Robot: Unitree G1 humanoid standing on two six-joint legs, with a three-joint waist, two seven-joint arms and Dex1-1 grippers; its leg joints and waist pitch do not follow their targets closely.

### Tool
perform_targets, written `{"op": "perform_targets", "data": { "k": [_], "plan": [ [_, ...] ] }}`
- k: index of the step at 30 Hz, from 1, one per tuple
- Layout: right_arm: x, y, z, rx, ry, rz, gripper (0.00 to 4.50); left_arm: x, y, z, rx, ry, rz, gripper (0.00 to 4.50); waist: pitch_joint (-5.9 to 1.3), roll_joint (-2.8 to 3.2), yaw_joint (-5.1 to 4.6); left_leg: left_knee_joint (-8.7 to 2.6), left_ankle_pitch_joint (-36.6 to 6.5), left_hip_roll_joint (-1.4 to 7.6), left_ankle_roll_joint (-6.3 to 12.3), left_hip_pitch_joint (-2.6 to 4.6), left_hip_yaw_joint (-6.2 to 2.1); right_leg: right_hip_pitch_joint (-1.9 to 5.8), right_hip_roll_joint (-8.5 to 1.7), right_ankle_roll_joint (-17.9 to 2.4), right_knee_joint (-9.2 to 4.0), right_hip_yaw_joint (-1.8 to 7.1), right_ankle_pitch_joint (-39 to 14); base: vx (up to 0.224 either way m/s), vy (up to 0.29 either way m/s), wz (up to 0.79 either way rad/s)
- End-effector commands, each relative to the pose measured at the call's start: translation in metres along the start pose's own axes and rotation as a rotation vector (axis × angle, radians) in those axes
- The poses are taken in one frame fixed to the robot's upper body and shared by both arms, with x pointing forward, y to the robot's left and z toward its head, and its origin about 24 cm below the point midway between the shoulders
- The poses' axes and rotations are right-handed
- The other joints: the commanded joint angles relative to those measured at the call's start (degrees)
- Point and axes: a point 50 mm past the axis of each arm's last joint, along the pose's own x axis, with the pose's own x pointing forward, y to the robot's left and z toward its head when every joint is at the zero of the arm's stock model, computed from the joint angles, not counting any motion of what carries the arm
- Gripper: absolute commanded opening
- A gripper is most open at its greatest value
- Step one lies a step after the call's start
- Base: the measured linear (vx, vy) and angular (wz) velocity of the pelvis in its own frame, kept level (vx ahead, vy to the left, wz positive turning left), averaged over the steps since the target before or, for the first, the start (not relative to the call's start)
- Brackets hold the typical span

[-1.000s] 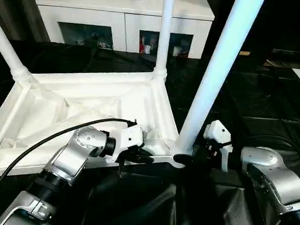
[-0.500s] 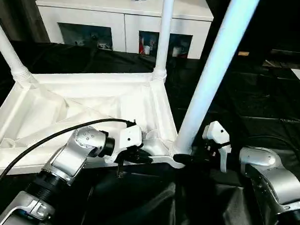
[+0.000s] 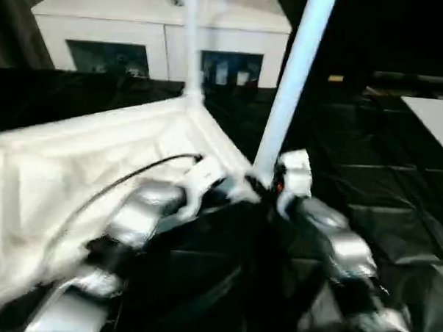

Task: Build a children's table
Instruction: Rotate leg to tighten

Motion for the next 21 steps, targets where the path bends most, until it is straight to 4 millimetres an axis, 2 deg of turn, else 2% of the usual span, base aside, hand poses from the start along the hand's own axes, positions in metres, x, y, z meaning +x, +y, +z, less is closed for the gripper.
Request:
{"op": "perform_targets", "data": {
  "k": [1,3,4,5,6,9,11,14,15,16,17,20,21],
  "plan": [
    [0.002,-0.004,-0.028,0.011,0.123,-0.101,2.72,0.011,-0.007,0.016,-0.028,-0.073,0.004,0.0,-3.32,-0.26,0.06,-5.03,-16.6,2.43,-1.28,0.69,-1.65,2.02,-3.13,-9.18,-4.93,2.27,-23.64,0.0,0.0,0.0],
    [0.012,0.012,-0.026,-0.011,0.116,-0.124,2.71,0.024,-0.013,0.022,-0.013,-0.064,0.054,0.0,-3.44,-0.09,0.07,-4.94,-15.82,2.35,-0.78,0.63,-1.46,1.91,-2.99,-9.39,-4.8,2.3,-21.48,0.0,0.0,0.0],
    [0.019,0.027,-0.022,0.024,0.094,-0.068,2.71,0.031,-0.018,0.027,0.023,-0.073,0.066,0.0,-3.54,-0.13,0.01,-4.89,-16.22,2.21,-0.49,0.67,-1.52,2.14,-3.05,-9.44,-4.89,2.2,-21.72,0.0,0.0,0.0],
    [0.019,0.028,-0.02,0.025,0.082,-0.055,2.71,0.031,-0.019,0.028,0.03,-0.081,0.062,0.0,-3.61,-0.1,0.12,-4.91,-15.94,2.26,-0.19,0.56,-1.53,2.28,-3.06,-9.44,-4.84,2.19,-21.04,0.0,0.0,0.0],
    [0.019,0.033,-0.014,0.027,0.036,-0.005,3.27,0.032,-0.021,0.031,0.052,-0.11,0.045,0.0,-3.58,-0.14,0.29,-4.93,-15.41,2.38,0.37,0.41,-1.48,2.38,-3.09,-9.3,-4.76,2.26,-19.71,0.0,0.0,0.0],
    [0.017,0.034,-0.006,0.021,-0.02,0.023,3.46,0.03,-0.023,0.034,0.098,-0.129,0.017,0.0,-3.76,-0.14,0.54,-4.85,-13.15,2.42,1.69,0.33,-1.29,2.53,-2.98,-10.41,-4.29,2.32,-15.85,0.0,0.0,0.0],
    [0.011,0.022,0.0,0.001,-0.066,0.003,3.76,0.025,-0.02,0.03,0.156,-0.112,0.001,0.0,-3.75,-0.18,0.8,-4.87,-12.58,2.43,2.19,0.38,-1.26,2.64,-3.02,-10.59,-4.33,2.31,-15.71,0.0,0.0,0.0],
    [0.008,0.015,0.003,-0.021,-0.081,-0.004,3.95,0.023,-0.018,0.029,0.178,-0.107,-0.001,0.0,-3.9,-0.18,0.84,-4.81,-10.94,2.5,2.69,0.12,-1.26,2.84,-3.07,-11.24,-3.9,2.31,-14.13,0.0,0.0,0.0],
    [0.006,0.012,0.004,-0.036,-0.083,-0.003,4.06,0.022,-0.016,0.028,0.178,-0.103,0.005,0.0,-3.83,-0.15,0.99,-4.82,-10.6,2.55,2.69,0.24,-1.26,2.82,-3.02,-11.27,-3.97,2.28,-13.91,0.0,0.0,0.0],
    [-0.003,-0.005,0.007,-0.092,-0.079,0.025,4.2,0.017,-0.011,0.023,0.189,-0.087,0.011,0.0,-3.79,-0.09,0.99,-4.75,-10.47,2.52,2.86,0.28,-1.17,2.79,-2.92,-11.54,-3.93,2.29,-13.56,0.0,0.0,0.0],
    [-0.003,-0.005,0.007,-0.092,-0.079,0.025,4.29,0.017,-0.011,0.023,0.189,-0.087,0.011,0.0,-3.83,-0.21,1.23,-4.79,-10.12,2.63,3.19,0.19,-1.24,3.08,-2.92,-11.29,-3.83,2.25,-13.22,0.0,0.0,0.0],
    [-0.027,-0.032,0.009,-0.233,-0.041,0.184,4.34,0.004,-0.008,0.015,0.251,-0.082,-0.061,0.0,-3.86,-0.14,1.59,-4.54,-8.82,2.79,4.34,-0.01,-1.25,3.21,-3.02,-11.9,-3.53,2.32,-10.68,0.0,0.0,0.0],
    [-0.028,-0.032,0.009,-0.236,-0.04,0.187,4.34,0.004,-0.008,0.015,0.254,-0.082,-0.064,0.0,-3.86,-0.27,1.76,-4.46,-8.28,2.75,4.89,-0.09,-1.16,3.28,-3.05,-12.17,-3.45,2.38,-10.16,0.0,0.0,0.0]
  ]
}}
